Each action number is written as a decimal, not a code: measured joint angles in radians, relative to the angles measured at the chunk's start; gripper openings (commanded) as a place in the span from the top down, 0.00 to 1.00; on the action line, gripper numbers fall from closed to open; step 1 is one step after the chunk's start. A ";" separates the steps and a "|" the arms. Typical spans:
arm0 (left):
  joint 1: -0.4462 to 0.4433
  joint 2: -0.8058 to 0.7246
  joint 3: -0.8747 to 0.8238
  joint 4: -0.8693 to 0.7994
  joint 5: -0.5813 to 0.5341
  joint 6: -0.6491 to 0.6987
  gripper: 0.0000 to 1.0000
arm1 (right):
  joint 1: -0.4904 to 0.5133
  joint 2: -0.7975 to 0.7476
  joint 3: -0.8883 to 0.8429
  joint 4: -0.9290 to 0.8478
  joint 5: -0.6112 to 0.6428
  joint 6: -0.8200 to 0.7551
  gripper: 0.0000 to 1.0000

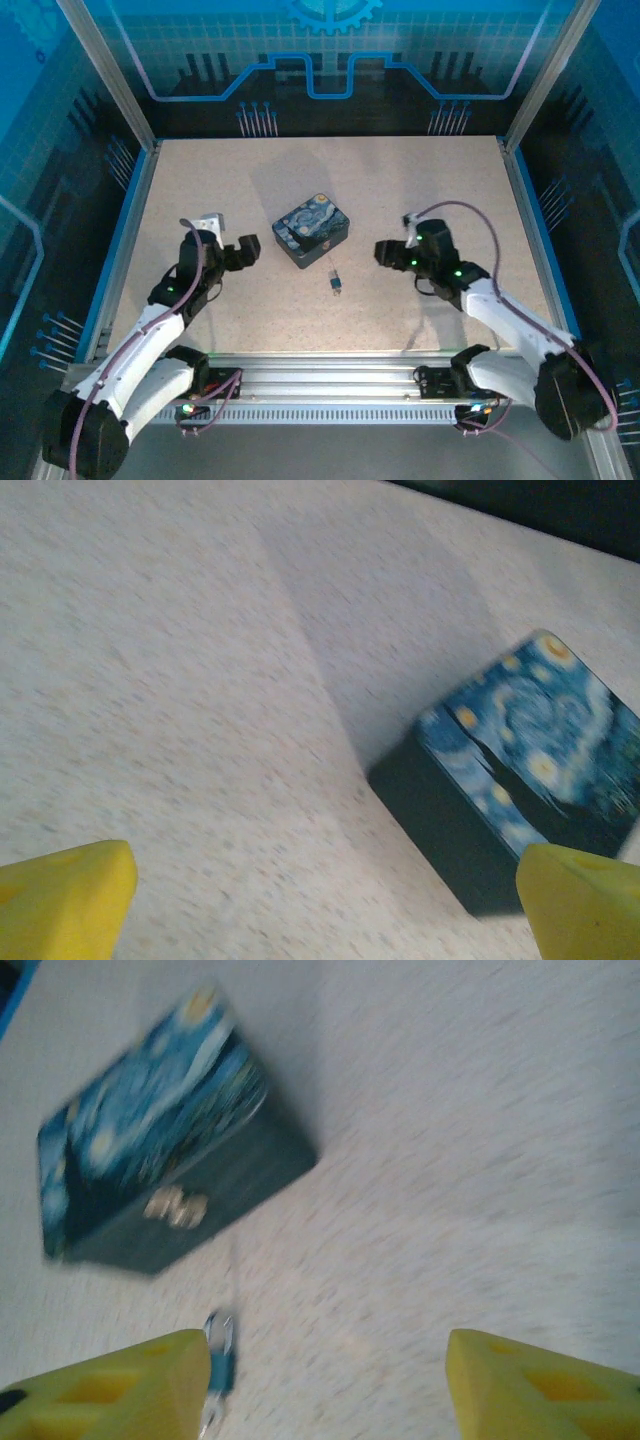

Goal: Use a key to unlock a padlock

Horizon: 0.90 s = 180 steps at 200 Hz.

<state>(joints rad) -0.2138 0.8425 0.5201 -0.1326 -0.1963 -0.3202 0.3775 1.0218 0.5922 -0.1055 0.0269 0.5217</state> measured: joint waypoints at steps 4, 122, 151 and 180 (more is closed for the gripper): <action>0.016 0.000 0.001 0.005 -0.004 0.011 0.01 | -0.019 -0.022 -0.005 0.001 0.007 -0.012 0.22; 0.193 0.432 -0.245 0.803 -0.015 0.255 0.01 | -0.281 0.110 -0.101 0.282 0.154 -0.330 0.00; 0.193 0.565 -0.260 1.044 0.032 0.278 0.01 | -0.287 0.180 -0.187 0.470 0.172 -0.373 0.00; 0.193 0.714 -0.288 1.228 0.043 0.287 0.01 | -0.287 0.275 -0.219 0.642 0.174 -0.430 0.00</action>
<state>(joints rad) -0.0212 1.5562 0.2325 1.0958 -0.1528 -0.0334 0.0906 1.2972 0.3733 0.5365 0.2012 0.0914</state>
